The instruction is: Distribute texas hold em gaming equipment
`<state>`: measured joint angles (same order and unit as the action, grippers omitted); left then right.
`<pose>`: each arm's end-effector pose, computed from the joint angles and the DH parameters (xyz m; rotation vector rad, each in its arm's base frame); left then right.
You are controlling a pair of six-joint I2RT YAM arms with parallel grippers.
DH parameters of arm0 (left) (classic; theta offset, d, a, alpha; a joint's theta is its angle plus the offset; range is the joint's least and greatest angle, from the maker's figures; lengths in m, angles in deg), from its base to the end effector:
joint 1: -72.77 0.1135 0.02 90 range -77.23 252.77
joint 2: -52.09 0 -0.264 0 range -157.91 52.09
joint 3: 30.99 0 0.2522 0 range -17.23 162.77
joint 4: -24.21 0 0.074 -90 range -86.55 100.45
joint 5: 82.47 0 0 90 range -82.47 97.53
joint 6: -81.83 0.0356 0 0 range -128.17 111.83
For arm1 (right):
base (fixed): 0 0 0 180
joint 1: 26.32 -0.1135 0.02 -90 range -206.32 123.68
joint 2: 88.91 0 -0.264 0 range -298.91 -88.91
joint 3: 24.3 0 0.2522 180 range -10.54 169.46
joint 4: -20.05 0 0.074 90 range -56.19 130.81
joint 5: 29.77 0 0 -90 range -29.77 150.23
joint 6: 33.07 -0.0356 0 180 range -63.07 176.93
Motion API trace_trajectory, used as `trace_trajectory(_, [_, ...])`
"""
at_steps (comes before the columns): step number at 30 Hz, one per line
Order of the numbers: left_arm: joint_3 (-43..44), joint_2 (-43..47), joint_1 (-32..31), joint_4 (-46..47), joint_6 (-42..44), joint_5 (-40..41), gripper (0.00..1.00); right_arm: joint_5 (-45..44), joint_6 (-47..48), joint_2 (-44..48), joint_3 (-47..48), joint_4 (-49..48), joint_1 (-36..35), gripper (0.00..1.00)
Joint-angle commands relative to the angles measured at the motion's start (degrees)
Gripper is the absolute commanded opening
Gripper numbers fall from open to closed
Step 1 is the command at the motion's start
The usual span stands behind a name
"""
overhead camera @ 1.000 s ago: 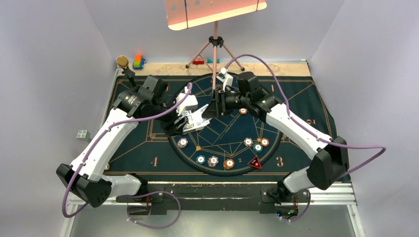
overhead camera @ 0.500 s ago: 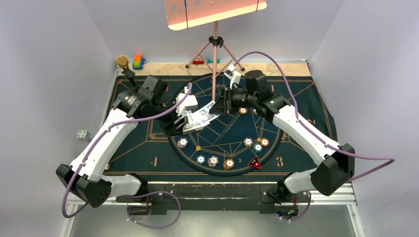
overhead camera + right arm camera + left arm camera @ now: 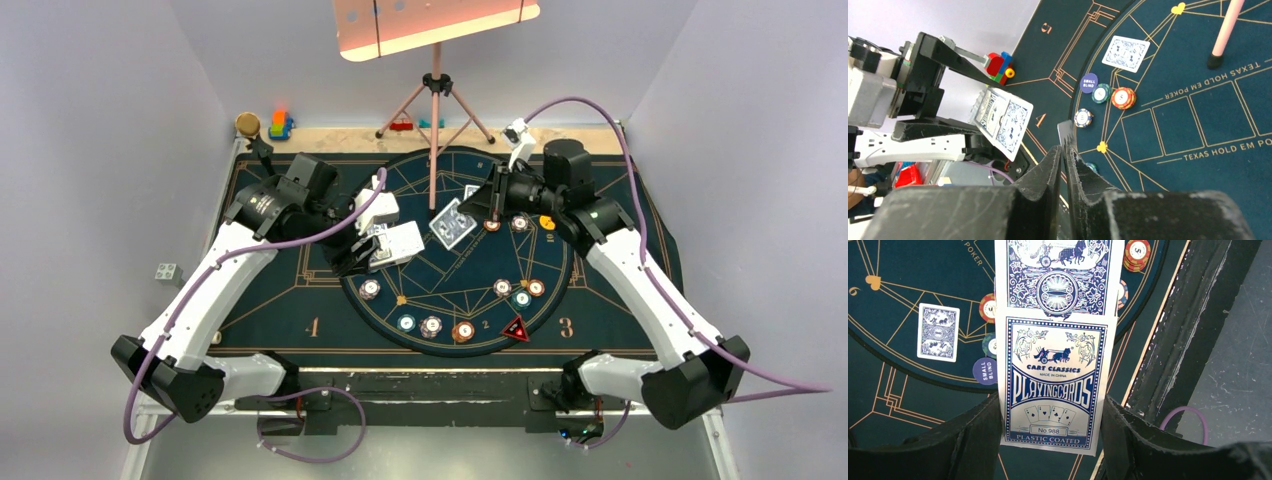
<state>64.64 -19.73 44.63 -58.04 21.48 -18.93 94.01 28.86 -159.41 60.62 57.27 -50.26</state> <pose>0.1898 -0.1195 0.3759 1.3684 2.1318 -0.5848 0.2402 0.1283 0.3850 -0.3386 2.0585 1.1538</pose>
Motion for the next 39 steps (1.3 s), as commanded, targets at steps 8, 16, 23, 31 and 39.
trace_trajectory(8, [1.0,1.7,0.4,1.4,1.0,-1.9,0.0,-0.6,-1.1,1.0,-14.5,-3.8,3.0,0.0])
trace_trajectory(16, [0.9,2.0,0.4,1.2,1.0,-2.0,0.0,-4.8,-0.2,-3.1,-18.2,-5.1,3.0,0.1])
trace_trajectory(23, [0.5,2.4,0.4,1.3,0.7,-2.2,0.0,-8.7,0.2,-6.5,-12.8,-5.0,2.4,0.21])
trace_trajectory(31, [0.6,2.3,0.4,1.5,0.8,-2.1,0.0,-21.9,2.2,-16.2,-2.8,-4.6,-4.0,0.5])
trace_trajectory(39, [-0.3,2.5,0.5,0.9,1.3,-1.1,0.0,-23.9,3.7,-27.3,6.5,-6.6,-5.8,0.61])
